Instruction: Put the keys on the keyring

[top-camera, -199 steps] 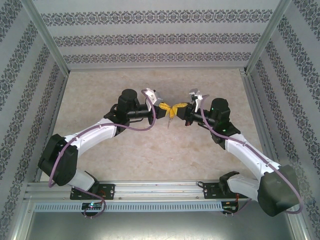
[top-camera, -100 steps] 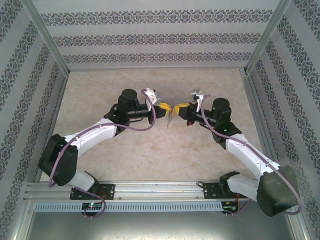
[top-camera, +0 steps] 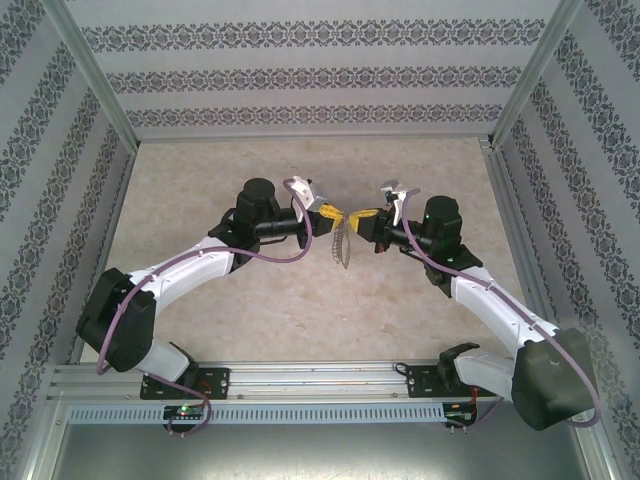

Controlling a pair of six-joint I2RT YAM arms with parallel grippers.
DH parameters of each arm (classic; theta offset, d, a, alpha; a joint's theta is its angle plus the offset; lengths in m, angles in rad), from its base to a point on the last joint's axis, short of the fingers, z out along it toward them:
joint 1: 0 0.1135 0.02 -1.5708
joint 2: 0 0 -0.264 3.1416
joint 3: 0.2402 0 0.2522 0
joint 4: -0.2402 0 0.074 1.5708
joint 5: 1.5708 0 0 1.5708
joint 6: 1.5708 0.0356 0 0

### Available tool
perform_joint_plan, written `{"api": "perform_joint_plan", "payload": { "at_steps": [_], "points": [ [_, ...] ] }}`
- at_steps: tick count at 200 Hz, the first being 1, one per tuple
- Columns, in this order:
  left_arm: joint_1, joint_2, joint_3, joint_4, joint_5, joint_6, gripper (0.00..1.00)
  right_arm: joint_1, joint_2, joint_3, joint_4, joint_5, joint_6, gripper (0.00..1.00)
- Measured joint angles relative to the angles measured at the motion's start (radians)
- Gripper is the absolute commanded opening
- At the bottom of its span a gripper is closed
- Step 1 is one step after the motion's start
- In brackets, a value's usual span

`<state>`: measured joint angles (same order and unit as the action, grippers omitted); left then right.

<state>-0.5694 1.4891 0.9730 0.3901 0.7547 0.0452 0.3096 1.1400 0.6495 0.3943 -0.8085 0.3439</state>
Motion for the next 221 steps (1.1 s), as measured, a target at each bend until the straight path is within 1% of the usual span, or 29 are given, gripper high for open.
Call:
{"api": "perform_joint_plan", "payload": {
  "at_steps": [93,98,99,100,117,127,156,183,221],
  "points": [
    [0.000,0.000,-0.019,0.089,-0.012,-0.034,0.00,0.000,0.008,0.000,0.030,-0.025,0.030,0.00],
    [0.000,0.000,-0.022,0.093,-0.013,-0.034,0.00,0.000,0.008,0.000,0.030,-0.025,0.031,0.08],
    [0.000,0.000,-0.022,0.093,-0.014,-0.035,0.00,0.000,0.008,0.000,0.030,-0.025,0.031,0.08],
    [0.000,0.000,-0.023,0.094,-0.014,-0.035,0.00,0.000,0.008,0.000,0.030,-0.025,0.032,0.11],
    [-0.001,0.000,-0.028,0.110,-0.018,-0.040,0.00,-0.010,0.007,-0.002,0.029,-0.024,0.044,0.25],
    [-0.001,0.000,-0.028,0.125,-0.024,-0.045,0.00,-0.022,0.005,-0.008,0.026,-0.024,0.045,0.30],
    [-0.001,0.000,-0.028,0.152,-0.032,-0.052,0.00,-0.066,-0.025,-0.040,0.019,-0.016,0.069,0.35],
    [-0.001,0.000,-0.028,0.173,-0.034,-0.054,0.00,-0.079,-0.064,-0.050,0.018,-0.008,0.080,0.38],
    [-0.001,0.000,-0.028,0.180,-0.034,-0.061,0.00,-0.079,-0.090,-0.050,0.033,-0.004,0.117,0.48]
  ]
}}
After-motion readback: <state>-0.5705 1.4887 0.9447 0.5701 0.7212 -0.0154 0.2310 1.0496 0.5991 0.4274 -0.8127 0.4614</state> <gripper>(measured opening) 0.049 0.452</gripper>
